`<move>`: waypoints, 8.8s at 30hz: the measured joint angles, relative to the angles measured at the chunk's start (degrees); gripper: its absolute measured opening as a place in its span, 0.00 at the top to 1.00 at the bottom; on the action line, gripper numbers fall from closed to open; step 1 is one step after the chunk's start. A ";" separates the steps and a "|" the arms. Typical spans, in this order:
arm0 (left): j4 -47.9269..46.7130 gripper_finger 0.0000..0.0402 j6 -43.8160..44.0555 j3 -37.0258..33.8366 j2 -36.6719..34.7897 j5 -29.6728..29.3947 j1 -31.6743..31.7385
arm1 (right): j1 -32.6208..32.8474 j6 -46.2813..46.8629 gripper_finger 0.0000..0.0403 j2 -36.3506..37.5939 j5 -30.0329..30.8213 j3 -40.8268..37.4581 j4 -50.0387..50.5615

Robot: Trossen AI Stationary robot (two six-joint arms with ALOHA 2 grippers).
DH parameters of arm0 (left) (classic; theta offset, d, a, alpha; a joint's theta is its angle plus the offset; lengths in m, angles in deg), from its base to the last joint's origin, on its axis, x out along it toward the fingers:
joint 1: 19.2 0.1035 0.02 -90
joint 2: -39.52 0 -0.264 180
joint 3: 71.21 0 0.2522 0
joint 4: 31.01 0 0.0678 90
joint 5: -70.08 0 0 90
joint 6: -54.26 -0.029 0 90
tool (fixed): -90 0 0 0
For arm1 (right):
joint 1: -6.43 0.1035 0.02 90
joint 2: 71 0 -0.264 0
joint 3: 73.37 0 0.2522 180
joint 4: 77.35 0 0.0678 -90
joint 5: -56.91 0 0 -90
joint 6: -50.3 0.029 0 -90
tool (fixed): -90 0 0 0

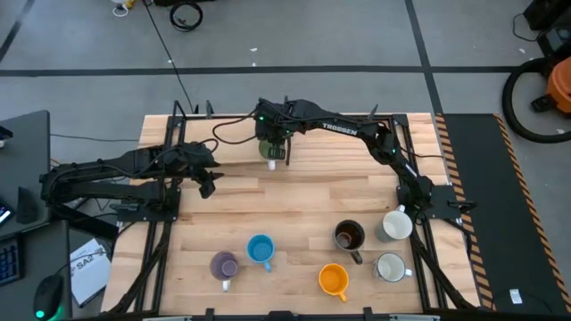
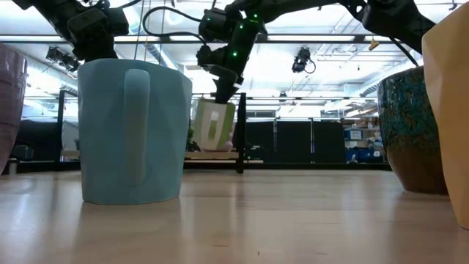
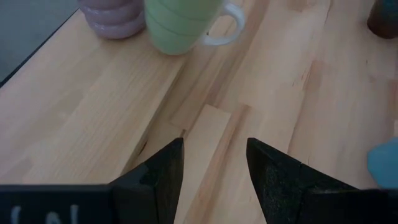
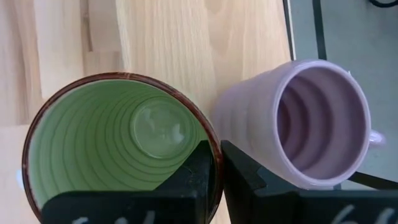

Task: Place coffee mugs
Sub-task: Put the green mug on the shelf

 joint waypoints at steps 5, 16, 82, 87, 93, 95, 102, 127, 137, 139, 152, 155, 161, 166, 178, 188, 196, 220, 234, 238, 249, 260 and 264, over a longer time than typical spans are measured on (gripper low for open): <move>0.05 0.55 0.04 0.00 0.00 0.48 -0.02 | -0.17 0.00 0.92 0.00 -0.91 0.00 0.78; 0.82 0.55 -0.07 0.00 0.00 0.59 0.00 | -0.63 -0.41 0.91 0.00 -0.91 -0.07 1.27; 42.75 0.55 -30.56 -5.16 28.01 -13.29 -7.90 | -2.38 6.18 0.92 0.42 -10.53 -4.28 -0.77; 43.75 0.55 -30.18 -5.18 30.07 -11.79 -8.09 | -2.43 9.24 0.92 0.42 -10.74 -4.33 -0.70; 46.03 0.55 -28.28 -5.23 31.47 -4.93 -8.14 | -2.45 10.87 0.92 0.39 -10.74 -4.35 -1.03; 47.98 0.55 -26.59 -5.14 32.57 -3.78 -7.51 | -2.45 10.91 0.92 0.39 -10.99 -4.35 -1.09; 53.03 0.55 -17.98 -5.20 37.30 1.52 -4.10 | -2.40 10.73 0.92 0.39 -11.42 -4.35 -1.76; 62.56 0.86 -14.05 -5.14 43.15 -0.18 -4.11 | -2.36 10.44 0.92 0.39 -12.20 -4.35 -2.06; 62.65 0.89 -13.62 -5.09 43.10 0.09 -4.15 | -2.36 10.76 0.88 0.39 -13.50 -4.32 -2.17; 62.30 0.89 -13.22 -5.11 43.10 0.26 -4.17 | -2.36 10.78 0.86 0.58 -13.52 -4.16 -2.26; 62.06 0.89 -14.34 -5.16 43.12 -0.49 -4.81 | -1.64 10.12 0.69 3.80 -12.82 -4.20 -1.85; 62.12 0.89 -14.36 -5.16 43.12 -0.61 -4.81 | -1.42 10.07 0.69 5.24 -12.71 -4.16 -2.23; 62.13 0.89 -15.11 -5.20 43.01 -0.95 -4.81 | -0.86 8.74 0.68 8.79 -10.55 -4.17 -2.24; 62.52 0.89 -16.13 -5.27 43.01 -1.49 -4.79 | 0.23 8.95 0.64 12.36 -8.32 -4.17 -1.26; 66.56 0.89 -16.41 -5.29 43.01 -1.31 -4.76 | 6.02 11.17 0.62 21.26 -0.86 -5.29 1.83; 68.55 0.89 -16.65 -5.27 43.01 0.41 -4.74 | 13.62 15.57 0.63 40.05 5.76 -38.53 -19.65; 71.02 0.89 -18.21 -5.27 43.01 2.25 -3.91 | 21.56 19.42 0.63 53.18 11.90 -61.56 -40.14; 85.76 0.89 -17.88 -11.97 42.95 3.75 -3.60 | 32.85 21.05 0.63 60.52 28.12 -83.22 -60.59; 84.56 0.89 -19.96 -10.88 43.17 7.47 -0.15 | 32.31 17.54 0.63 68.46 29.15 -95.20 -73.97; 86.25 0.89 -19.58 -10.88 43.17 8.59 -0.15 | 31.32 14.76 0.63 70.54 29.15 -97.50 -74.74; 93.05 0.89 -20.28 -10.93 51.06 9.51 0.69 | 29.02 10.67 0.63 76.79 26.18 -106.76 -84.48; 95.74 0.89 -21.68 -10.91 53.42 13.15 3.97 | 28.54 9.39 0.63 77.55 26.00 -107.93 -84.68; 96.83 0.89 -22.27 -10.91 54.10 14.40 4.94 | 27.68 8.35 0.63 77.55 25.65 -107.93 -84.42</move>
